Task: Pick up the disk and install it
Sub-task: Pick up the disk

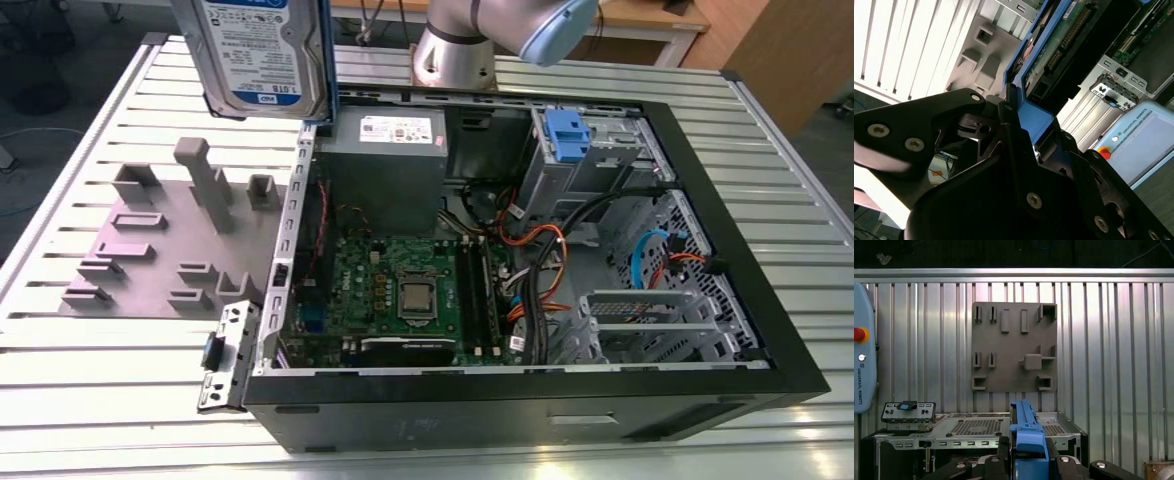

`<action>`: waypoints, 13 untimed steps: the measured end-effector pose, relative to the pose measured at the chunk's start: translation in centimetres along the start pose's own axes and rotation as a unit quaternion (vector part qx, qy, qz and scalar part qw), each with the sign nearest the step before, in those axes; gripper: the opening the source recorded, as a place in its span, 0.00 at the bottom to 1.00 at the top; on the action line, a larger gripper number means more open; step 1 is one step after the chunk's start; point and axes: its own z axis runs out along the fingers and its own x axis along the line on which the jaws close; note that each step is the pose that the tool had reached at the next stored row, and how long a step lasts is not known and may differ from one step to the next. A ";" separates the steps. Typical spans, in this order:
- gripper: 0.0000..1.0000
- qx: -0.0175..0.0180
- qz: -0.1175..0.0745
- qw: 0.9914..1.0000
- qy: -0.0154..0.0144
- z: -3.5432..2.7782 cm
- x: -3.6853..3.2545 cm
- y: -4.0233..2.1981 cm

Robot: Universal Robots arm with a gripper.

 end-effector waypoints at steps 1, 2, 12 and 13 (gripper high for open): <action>0.36 0.000 0.000 1.000 0.000 0.00 0.00 -0.06; 0.36 0.000 0.000 1.000 0.000 0.00 0.00 -0.12; 0.36 0.000 0.000 1.000 0.000 -0.01 -0.03 -0.89; 0.36 0.000 0.000 1.000 0.000 -0.02 -0.03 -0.99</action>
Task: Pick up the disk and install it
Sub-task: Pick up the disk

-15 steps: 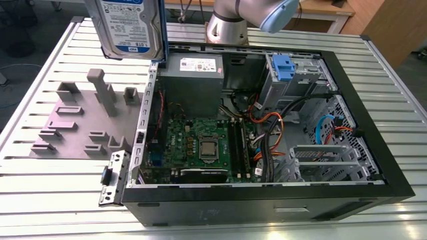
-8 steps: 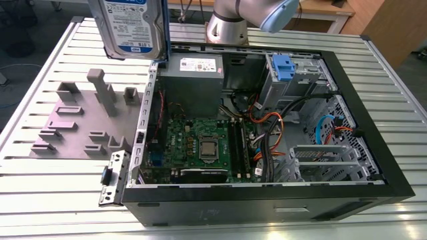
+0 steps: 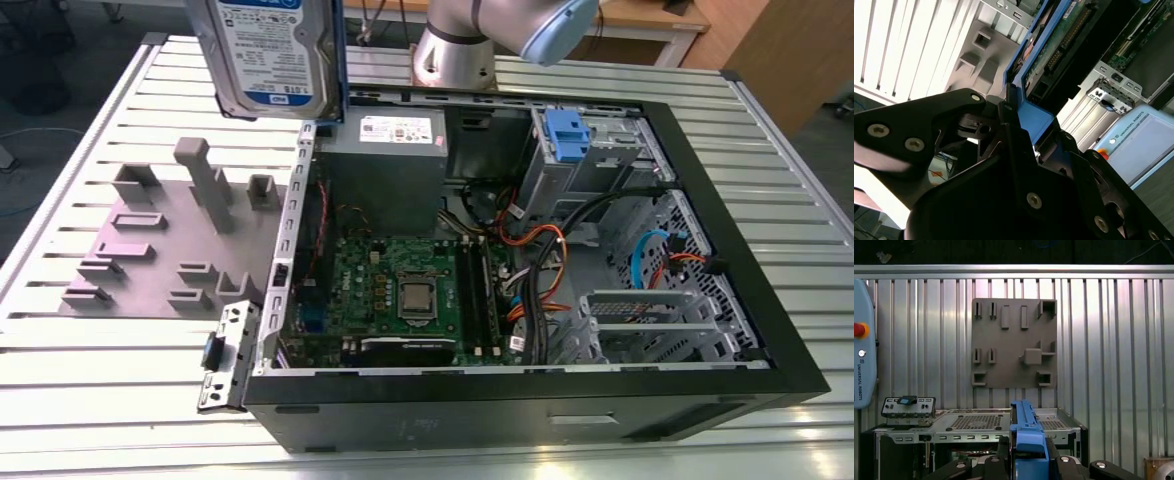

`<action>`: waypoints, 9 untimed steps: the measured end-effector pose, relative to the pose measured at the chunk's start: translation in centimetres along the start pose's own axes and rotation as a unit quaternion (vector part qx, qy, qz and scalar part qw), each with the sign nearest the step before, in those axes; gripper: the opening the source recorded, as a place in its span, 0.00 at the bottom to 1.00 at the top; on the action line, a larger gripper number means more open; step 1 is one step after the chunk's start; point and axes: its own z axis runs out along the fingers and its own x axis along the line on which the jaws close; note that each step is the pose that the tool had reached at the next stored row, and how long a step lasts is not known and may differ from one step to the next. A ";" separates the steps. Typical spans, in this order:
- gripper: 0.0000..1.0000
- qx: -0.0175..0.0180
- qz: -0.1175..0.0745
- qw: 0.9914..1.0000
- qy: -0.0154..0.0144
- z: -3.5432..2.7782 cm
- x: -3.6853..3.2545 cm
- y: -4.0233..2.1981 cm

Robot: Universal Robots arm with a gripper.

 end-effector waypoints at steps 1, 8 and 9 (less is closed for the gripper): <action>0.36 0.000 0.000 1.000 0.000 0.00 0.00 -0.11; 0.36 0.000 0.000 1.000 0.000 -0.01 -0.02 -0.72; 0.36 0.000 0.000 1.000 0.000 -0.01 -0.02 -0.80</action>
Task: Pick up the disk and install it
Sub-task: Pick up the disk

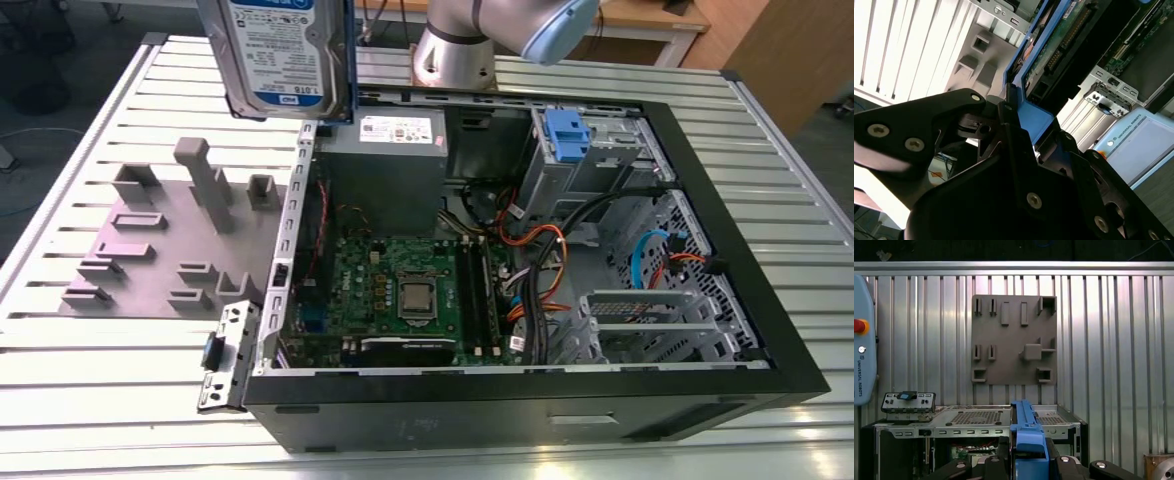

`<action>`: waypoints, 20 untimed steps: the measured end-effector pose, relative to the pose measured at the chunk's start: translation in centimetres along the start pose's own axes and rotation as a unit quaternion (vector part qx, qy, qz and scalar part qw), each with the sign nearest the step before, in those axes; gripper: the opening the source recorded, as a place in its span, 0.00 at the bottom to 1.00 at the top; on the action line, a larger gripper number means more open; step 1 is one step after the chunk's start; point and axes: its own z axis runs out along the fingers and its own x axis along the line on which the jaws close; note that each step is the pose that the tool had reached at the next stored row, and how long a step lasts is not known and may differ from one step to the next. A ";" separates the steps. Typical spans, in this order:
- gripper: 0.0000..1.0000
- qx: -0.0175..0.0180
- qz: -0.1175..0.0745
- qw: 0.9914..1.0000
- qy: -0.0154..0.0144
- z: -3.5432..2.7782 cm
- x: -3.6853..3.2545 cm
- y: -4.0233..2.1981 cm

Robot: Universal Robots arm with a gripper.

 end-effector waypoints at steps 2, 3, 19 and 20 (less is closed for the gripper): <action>0.36 0.000 0.000 1.000 0.000 -0.01 -0.01 -0.16; 0.36 0.000 0.000 1.000 0.000 0.00 -0.01 -0.23; 0.36 0.000 0.000 1.000 0.000 -0.01 -0.04 -1.22; 0.36 0.000 0.000 1.000 0.000 -0.02 -0.04 -1.28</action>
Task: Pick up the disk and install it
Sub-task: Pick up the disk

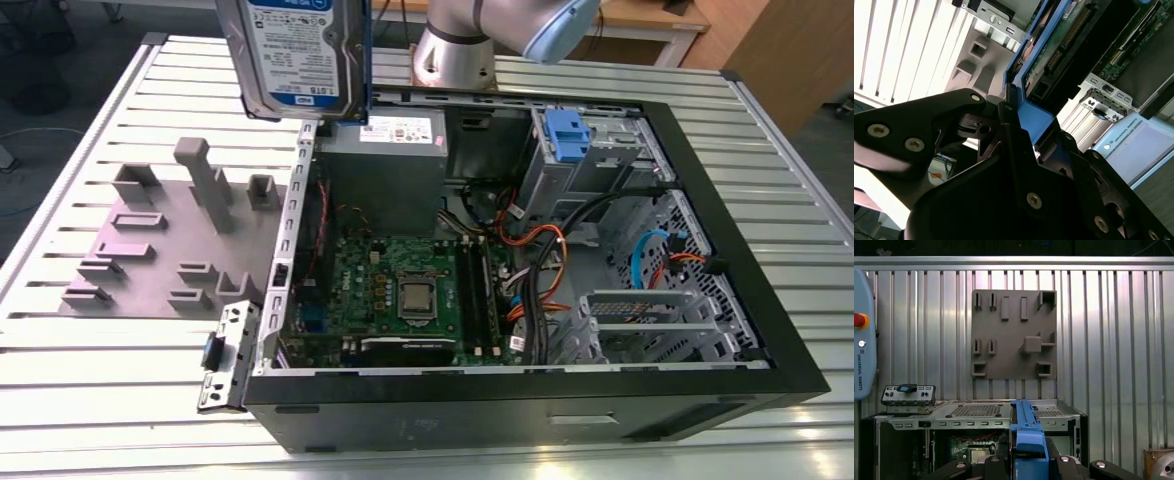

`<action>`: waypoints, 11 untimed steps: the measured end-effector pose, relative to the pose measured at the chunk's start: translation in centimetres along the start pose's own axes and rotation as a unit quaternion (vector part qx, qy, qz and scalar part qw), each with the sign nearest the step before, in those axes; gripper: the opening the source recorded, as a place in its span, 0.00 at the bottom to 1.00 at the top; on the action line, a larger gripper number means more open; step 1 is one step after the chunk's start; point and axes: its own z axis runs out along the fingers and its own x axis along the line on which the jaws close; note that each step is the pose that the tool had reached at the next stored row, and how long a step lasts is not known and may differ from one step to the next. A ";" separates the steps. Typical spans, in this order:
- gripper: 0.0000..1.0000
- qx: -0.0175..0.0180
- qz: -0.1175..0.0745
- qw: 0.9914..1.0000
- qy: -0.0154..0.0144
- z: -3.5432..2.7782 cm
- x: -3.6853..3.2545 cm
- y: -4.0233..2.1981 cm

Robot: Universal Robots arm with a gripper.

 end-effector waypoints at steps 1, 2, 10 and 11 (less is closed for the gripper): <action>0.36 0.000 0.000 1.000 0.000 0.00 0.00 -0.06; 0.36 0.000 0.000 1.000 0.000 0.00 0.00 -0.11; 0.36 0.000 0.000 1.000 0.000 0.00 -0.01 -0.32; 0.36 0.000 0.000 1.000 0.000 0.00 -0.01 -0.33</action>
